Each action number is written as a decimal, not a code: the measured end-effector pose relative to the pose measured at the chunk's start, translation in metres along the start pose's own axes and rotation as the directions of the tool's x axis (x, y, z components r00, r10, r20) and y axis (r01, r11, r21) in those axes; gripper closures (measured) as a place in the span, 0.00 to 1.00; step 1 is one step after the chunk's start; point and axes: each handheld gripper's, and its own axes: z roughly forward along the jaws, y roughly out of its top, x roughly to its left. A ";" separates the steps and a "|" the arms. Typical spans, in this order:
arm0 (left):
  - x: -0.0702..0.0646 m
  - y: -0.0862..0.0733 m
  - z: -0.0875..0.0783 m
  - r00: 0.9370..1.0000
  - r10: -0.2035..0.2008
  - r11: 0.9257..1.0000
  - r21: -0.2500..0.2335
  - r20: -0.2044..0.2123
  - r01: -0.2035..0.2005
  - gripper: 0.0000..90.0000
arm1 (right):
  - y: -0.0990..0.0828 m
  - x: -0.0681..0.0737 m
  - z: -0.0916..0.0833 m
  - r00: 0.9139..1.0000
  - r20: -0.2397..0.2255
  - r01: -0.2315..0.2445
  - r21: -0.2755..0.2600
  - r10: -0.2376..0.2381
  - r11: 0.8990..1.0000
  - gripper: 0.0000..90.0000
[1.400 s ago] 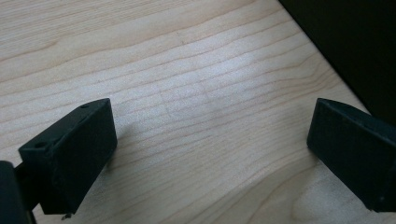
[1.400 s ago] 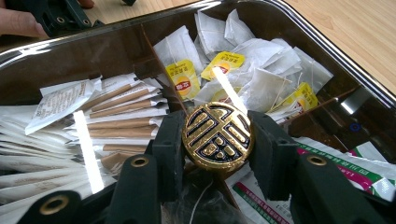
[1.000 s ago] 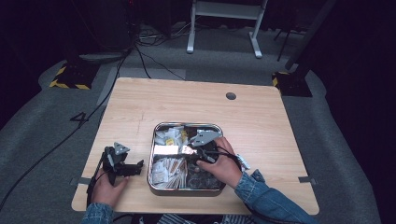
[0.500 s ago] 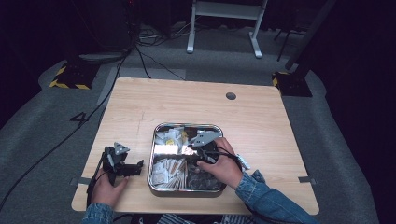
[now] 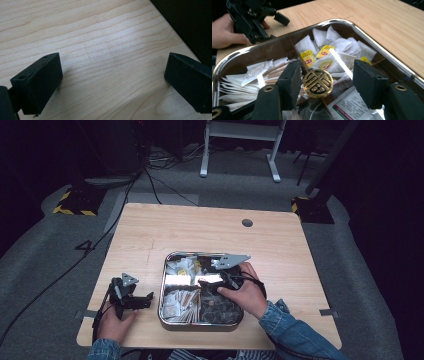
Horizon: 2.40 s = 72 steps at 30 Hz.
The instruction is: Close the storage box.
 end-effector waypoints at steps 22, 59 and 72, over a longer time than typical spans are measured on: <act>0.001 0.000 0.000 1.000 0.003 1.000 -0.001 -0.001 -0.003 0.02 | -0.024 -0.036 -0.104 0.990 0.099 -0.085 -0.142 0.099 0.986 0.44; 0.001 -0.001 -0.001 1.000 0.010 1.000 0.000 0.009 -0.010 0.02 | -0.122 -0.087 -0.172 0.908 0.357 -0.227 -0.024 0.221 0.974 0.41; 0.001 -0.001 -0.001 1.000 0.010 1.000 0.000 0.009 -0.010 0.02 | -0.173 -0.110 -0.156 0.872 0.420 -0.274 -0.006 0.251 0.962 0.39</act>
